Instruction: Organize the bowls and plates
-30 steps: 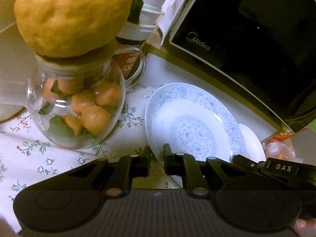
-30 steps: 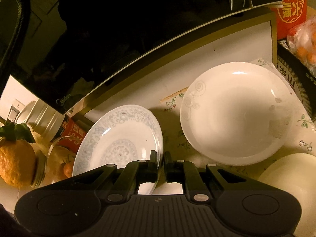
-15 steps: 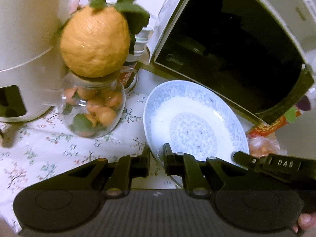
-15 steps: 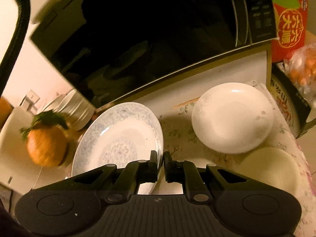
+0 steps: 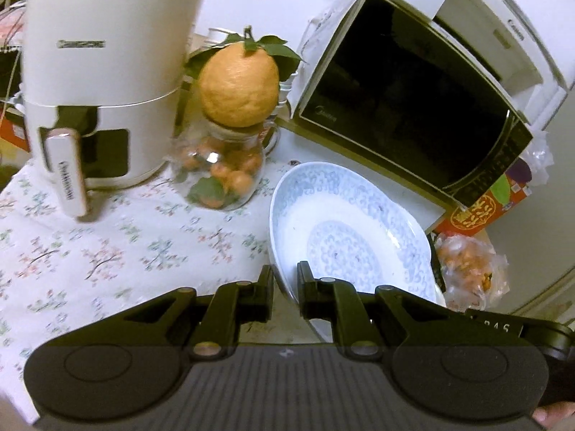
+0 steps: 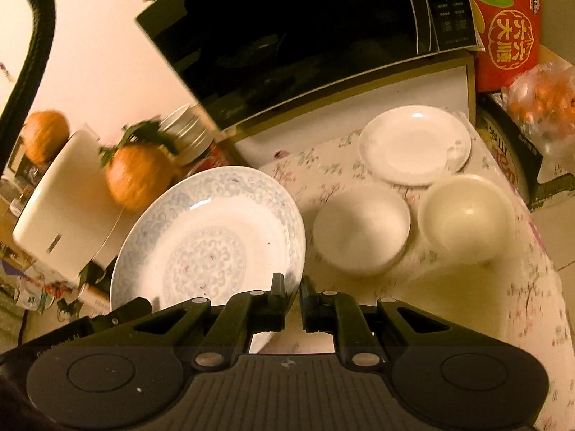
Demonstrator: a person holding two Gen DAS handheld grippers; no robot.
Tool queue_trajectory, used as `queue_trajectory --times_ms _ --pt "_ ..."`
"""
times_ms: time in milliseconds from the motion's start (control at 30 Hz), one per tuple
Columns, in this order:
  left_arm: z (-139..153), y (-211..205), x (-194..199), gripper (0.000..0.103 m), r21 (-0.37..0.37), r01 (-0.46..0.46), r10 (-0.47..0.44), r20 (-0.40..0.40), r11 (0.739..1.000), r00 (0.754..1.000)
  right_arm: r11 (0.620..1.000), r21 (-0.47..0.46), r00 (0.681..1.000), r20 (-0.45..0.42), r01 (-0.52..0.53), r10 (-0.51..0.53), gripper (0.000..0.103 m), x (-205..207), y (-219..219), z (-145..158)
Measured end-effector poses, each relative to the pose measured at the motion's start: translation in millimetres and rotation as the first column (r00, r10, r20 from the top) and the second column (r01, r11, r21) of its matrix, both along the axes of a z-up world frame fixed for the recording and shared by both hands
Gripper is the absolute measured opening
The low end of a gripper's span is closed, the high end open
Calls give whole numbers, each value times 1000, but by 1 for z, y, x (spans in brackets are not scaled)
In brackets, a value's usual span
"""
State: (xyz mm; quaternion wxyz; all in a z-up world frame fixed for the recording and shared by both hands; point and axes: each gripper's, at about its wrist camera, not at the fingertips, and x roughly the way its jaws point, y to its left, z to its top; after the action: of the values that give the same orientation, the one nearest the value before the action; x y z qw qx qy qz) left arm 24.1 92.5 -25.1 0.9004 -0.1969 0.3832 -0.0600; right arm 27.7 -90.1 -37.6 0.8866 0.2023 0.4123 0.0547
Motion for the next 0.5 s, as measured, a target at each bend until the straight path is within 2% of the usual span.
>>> queue_trajectory --times_ms 500 --pt "-35 17 -74 11 58 10 -6 -74 998 997 997 -40 993 -96 -70 66 12 -79 31 -36"
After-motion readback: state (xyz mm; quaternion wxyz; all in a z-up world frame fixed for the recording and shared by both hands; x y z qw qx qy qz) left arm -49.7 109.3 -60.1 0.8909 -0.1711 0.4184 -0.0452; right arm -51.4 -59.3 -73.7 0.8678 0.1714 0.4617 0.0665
